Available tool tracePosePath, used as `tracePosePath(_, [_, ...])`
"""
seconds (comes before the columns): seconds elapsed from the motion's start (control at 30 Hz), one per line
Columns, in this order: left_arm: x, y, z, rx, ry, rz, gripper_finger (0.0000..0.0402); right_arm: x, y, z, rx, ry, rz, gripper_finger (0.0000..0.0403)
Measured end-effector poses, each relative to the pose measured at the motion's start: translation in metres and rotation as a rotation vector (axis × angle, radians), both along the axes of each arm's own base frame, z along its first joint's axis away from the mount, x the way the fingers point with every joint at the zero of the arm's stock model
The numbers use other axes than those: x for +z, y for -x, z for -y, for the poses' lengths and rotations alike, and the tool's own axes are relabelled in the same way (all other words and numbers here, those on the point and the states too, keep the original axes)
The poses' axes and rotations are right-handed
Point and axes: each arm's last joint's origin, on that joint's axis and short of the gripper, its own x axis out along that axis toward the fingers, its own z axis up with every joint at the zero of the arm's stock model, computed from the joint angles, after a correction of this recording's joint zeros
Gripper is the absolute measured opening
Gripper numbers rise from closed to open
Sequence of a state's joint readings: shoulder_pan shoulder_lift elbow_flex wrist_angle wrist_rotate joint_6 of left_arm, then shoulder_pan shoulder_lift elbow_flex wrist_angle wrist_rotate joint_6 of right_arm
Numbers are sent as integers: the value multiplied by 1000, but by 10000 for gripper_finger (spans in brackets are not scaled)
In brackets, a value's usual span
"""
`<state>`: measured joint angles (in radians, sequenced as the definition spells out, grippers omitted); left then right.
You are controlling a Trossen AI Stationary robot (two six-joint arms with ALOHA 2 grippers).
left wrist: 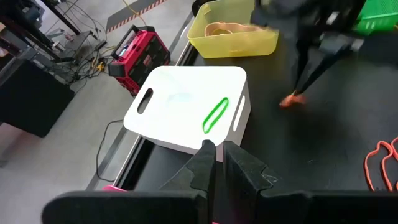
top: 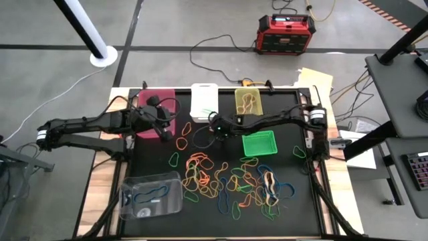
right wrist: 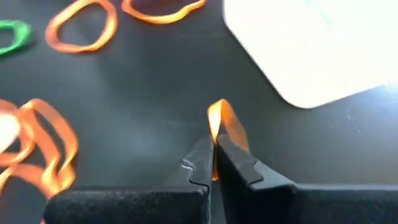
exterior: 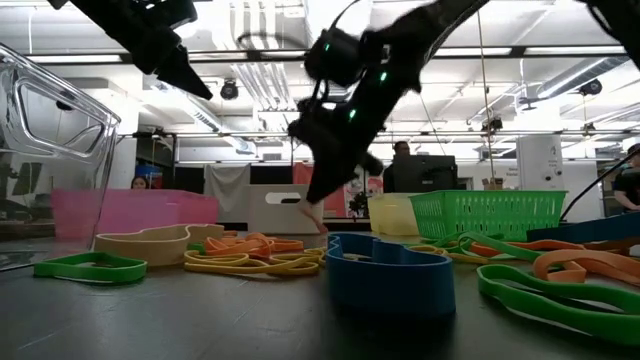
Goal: Sort rubber bands into baskets
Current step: Put the orange rubber band into the green bin
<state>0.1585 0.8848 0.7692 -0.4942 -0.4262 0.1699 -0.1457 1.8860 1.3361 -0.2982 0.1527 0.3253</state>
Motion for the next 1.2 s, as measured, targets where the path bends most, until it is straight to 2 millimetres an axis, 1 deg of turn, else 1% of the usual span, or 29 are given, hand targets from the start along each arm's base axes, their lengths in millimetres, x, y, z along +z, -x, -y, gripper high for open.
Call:
tracePosePath(0.13, [0,0,0,0,0,0,15,27,18,-12,96,-69,-46,9])
tracePosePath(0.2, [0,0,0,0,1,-1,15,44,30,-20,138,-116,-68,9])
tracePosePath(0.3, [0,0,0,2,3,1,15,62,49,-31,162,-138,-123,9])
tracePosePath(0.47, [-1,-1,0,3,5,-2,15,91,85,-50,125,-199,-213,9])
tracePosePath(0.6, [-3,-3,-1,4,8,-13,15,101,109,-62,56,-218,-290,9])
tracePosePath(0.73, [-6,-7,-1,8,15,-26,15,100,125,-65,-63,-173,-324,9])
tracePosePath(0.87, [-8,-12,-2,8,16,-27,15,85,133,-64,-134,-177,-377,22])
tracePosePath(0.93, [-9,-14,-2,2,20,-25,15,77,137,-64,-147,-163,-403,33])
tracePosePath(1.07, [-9,-17,0,-73,73,-8,15,61,143,-63,-166,-153,-447,64])
tracePosePath(1.2, [-8,-20,2,-133,126,32,15,52,146,-63,-194,-159,-458,99])
